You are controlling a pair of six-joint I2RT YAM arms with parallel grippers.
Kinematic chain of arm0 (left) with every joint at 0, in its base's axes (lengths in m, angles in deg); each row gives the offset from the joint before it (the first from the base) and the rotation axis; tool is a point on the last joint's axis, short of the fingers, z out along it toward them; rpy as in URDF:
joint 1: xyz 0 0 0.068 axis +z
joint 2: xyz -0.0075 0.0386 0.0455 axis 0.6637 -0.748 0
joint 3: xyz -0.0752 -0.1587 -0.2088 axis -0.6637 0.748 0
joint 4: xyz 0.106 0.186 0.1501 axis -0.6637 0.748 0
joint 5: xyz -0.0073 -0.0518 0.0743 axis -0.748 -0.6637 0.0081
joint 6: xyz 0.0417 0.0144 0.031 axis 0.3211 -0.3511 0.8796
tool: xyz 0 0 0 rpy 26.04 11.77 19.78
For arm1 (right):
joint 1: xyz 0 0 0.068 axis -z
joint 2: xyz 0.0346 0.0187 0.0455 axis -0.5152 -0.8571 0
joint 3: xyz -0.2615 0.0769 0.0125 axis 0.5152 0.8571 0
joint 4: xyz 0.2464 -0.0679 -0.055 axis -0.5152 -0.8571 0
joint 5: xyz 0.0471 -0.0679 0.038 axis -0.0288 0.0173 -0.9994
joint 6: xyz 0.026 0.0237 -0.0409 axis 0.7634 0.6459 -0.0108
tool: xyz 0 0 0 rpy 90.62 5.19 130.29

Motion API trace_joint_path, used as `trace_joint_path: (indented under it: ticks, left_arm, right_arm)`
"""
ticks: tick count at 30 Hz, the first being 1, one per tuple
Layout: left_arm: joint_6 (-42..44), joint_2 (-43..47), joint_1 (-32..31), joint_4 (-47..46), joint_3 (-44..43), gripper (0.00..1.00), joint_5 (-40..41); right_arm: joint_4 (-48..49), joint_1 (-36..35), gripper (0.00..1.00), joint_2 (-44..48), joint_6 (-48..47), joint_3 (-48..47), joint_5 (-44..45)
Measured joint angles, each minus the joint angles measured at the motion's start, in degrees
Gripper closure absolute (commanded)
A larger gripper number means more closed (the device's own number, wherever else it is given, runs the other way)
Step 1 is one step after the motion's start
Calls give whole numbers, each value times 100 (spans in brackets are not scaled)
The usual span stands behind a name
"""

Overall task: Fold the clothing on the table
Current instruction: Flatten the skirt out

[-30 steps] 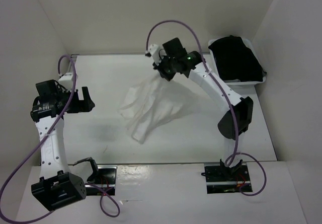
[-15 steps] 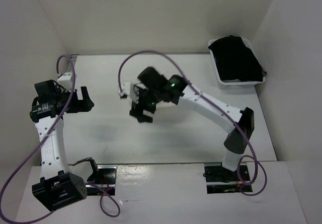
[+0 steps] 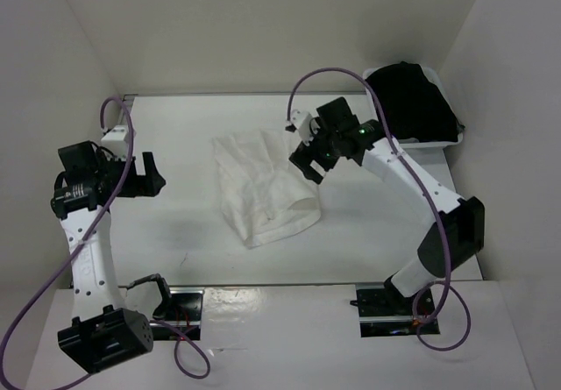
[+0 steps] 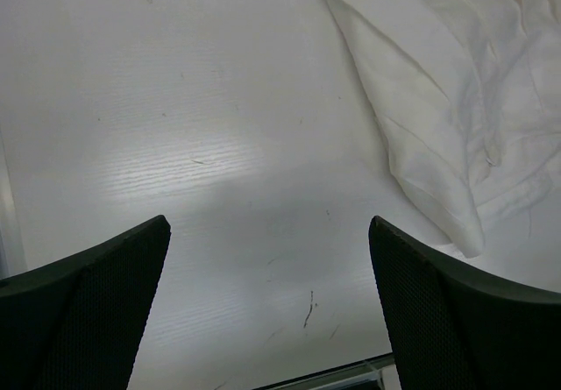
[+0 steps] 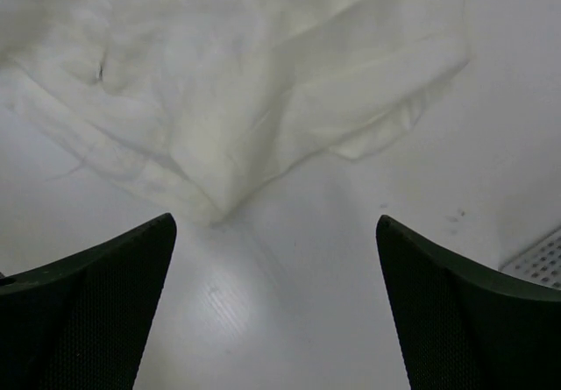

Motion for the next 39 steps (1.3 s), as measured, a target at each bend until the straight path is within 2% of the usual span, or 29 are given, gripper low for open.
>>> trace_joint_path:
  ticks: [3, 5, 8, 12, 19, 23, 29, 39]
  left_arm:
    - [201, -26, -212, 28, 0, 0, -136]
    - [350, -131, -621, 42, -2, 0, -116]
    - [621, -472, -1668, 35, -4, 0, 151]
    - [1014, -1056, -3176, -98, -2, 0, 1154]
    - [1729, -2061, -5451, -916, -2, 14, 2590]
    - [1943, -3018, -6481, -1377, -63, 14, 3318]
    - [1849, -3762, -7195, -1757, -262, 14, 3606]
    - [1504, -4151, -7530, -2210, -262, 14, 3630]
  right_arm:
    - [50, 170, 1, 492, 90, 824, 111]
    - [50, 343, 1, 664, 166, 1211, -31]
    - [48, 1086, 1, 787, 262, 1421, -332]
    - [59, 2232, 1, 1106, 385, 1460, -785]
    - [39, 3471, 1, 1665, 509, 1506, -1694]
    - [-7, 4044, 1, 1797, 529, 1661, -2017]
    - [-98, 4358, 1, 2100, 544, 1812, -2168]
    - [-146, 4450, 1, 2531, 549, 2083, -2227]
